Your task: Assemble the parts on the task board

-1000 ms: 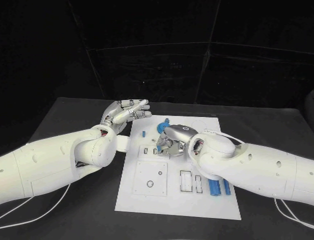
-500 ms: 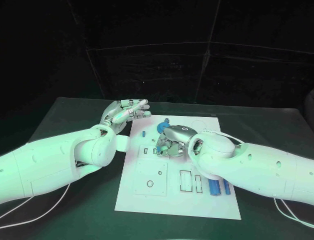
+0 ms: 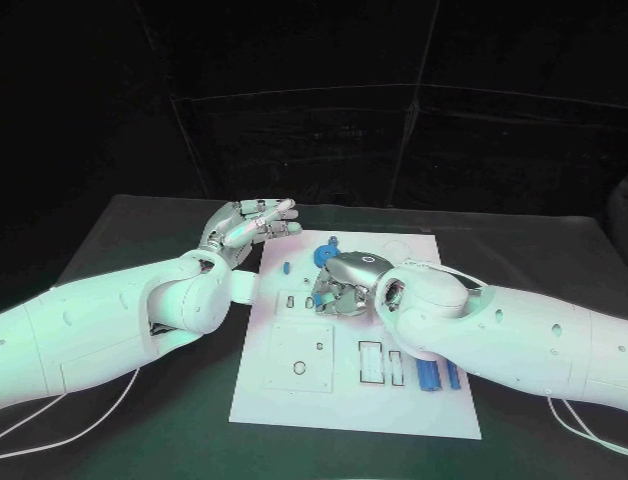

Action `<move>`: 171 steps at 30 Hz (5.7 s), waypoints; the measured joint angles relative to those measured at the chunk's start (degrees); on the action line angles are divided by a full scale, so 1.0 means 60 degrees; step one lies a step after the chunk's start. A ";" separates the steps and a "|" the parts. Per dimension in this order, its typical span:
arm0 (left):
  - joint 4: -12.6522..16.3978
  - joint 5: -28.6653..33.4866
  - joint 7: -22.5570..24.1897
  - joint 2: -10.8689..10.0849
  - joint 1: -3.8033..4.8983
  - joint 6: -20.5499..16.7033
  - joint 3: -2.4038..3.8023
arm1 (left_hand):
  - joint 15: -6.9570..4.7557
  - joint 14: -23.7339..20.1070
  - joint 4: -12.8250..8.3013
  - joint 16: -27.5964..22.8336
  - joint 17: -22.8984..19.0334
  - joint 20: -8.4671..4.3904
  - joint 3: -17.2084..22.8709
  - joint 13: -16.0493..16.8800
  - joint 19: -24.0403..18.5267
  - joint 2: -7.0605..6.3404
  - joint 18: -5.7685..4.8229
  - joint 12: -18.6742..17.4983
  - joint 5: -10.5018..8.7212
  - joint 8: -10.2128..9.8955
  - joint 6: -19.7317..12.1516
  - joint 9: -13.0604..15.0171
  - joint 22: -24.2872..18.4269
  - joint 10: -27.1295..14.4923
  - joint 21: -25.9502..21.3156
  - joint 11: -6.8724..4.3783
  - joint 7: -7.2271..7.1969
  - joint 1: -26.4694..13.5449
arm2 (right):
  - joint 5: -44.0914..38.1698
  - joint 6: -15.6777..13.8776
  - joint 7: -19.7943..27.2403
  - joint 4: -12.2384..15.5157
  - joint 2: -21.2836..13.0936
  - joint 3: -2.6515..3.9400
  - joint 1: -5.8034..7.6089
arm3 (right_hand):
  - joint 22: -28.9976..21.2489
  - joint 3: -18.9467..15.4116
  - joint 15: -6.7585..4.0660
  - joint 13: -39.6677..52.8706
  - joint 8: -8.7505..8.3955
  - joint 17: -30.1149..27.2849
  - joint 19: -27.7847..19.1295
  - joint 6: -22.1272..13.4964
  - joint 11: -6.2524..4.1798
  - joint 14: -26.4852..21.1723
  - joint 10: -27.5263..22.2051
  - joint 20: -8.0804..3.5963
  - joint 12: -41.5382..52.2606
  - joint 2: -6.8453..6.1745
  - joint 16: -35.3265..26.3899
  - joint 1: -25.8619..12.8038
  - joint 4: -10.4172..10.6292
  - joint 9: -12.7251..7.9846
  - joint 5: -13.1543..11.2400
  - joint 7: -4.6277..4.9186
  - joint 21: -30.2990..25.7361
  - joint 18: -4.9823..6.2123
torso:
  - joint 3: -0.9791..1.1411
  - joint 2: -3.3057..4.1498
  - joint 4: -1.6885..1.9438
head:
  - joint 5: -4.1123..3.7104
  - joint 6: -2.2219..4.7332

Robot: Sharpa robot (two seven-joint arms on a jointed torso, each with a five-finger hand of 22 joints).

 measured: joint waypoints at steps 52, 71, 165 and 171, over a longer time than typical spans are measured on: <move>-0.0399 -0.5468 -0.5934 0.0054 0.0928 0.3011 0.0001 | -0.1659 0.3971 0.1132 1.2829 1.1198 -0.1815 -0.1660 0.4746 0.5062 0.0146 -0.0379 0.5228 -0.0241 0.1636 0.1211 0.0987 0.7114 0.2136 0.8211 -0.1544 -0.1212 -0.2025 | 0.6964 -0.0950 0.3687 0.0690 -0.3337 0.0075 0.1410 | -0.1248 -0.0545 0.0240 -0.0932 0.0176 -0.0992 -0.0683 -0.0908 0.0155 -0.0034 -0.0454 0.0138 -0.0617 -0.0474 -0.1057 0.0331 0.0039 0.0085 0.0237 0.0144 -0.0737 0.0152 | 0.0087 -0.0385 -0.0028 | -0.0088 -0.0032; -0.1287 -0.9120 -0.9654 0.1634 0.1218 0.4015 -0.0195 | -0.1983 0.3956 0.1972 1.3270 1.1196 -0.2103 -0.3848 0.9000 0.5857 0.0330 -0.0820 0.9478 -0.0303 0.4015 0.0795 0.2510 1.0528 0.2739 1.0582 -0.1916 -0.1627 -0.1967 | 0.7552 -0.0899 0.3760 0.0615 -0.3271 0.0068 0.1456 | -0.1286 -0.0471 0.0202 -0.0895 0.0304 -0.1000 -0.0682 -0.0875 0.0155 0.0003 -0.0454 0.0138 -0.0513 -0.0298 -0.1139 0.0508 -0.0220 0.0083 0.0661 0.0111 -0.0816 0.0149 | 0.0151 -0.0536 -0.0068 | -0.0064 -0.0091; -0.1439 -0.9957 -0.9905 0.2183 0.1294 0.4517 -0.0644 | -0.2133 0.3977 -0.1056 1.3269 1.1192 -0.2171 0.3643 0.9177 0.5853 -0.0679 -0.0960 0.9499 0.0583 0.5638 -0.0329 0.3971 1.1111 0.2986 1.0820 -0.2025 -0.1723 -0.1220 | 0.6523 -0.0796 0.3398 0.0322 -0.2804 0.0065 0.1455 | -0.1320 -0.0079 0.0203 -0.0880 0.0400 -0.0859 -0.0646 -0.0876 0.0154 0.0003 -0.0526 0.0102 -0.0356 -0.0300 -0.1223 0.0505 -0.0343 0.0052 0.1821 0.0111 -0.0889 0.0147 | 0.0133 -0.0518 -0.0041 | -0.0103 -0.0425; -0.1163 -0.9541 -0.9315 0.1601 0.1292 0.3954 -0.0644 | -0.1974 0.3962 -0.0732 1.3078 1.1192 -0.2054 0.3376 0.7541 0.5086 -0.0768 -0.0784 0.8052 0.0518 0.5309 -0.0888 0.3741 0.9699 0.1845 0.9870 -0.1824 -0.1572 -0.1817 | 0.5809 -0.0621 0.3312 0.0382 -0.2694 0.0063 0.1455 | -0.0919 0.0096 0.0203 -0.0710 0.0508 -0.0435 -0.0403 -0.0708 0.0111 0.0002 -0.0401 0.0032 -0.0083 -0.0300 -0.0850 0.0505 -0.0404 0.0052 0.1719 0.0122 -0.0694 0.0148 | 0.0129 -0.0528 -0.0038 | -0.0103 -0.0417</move>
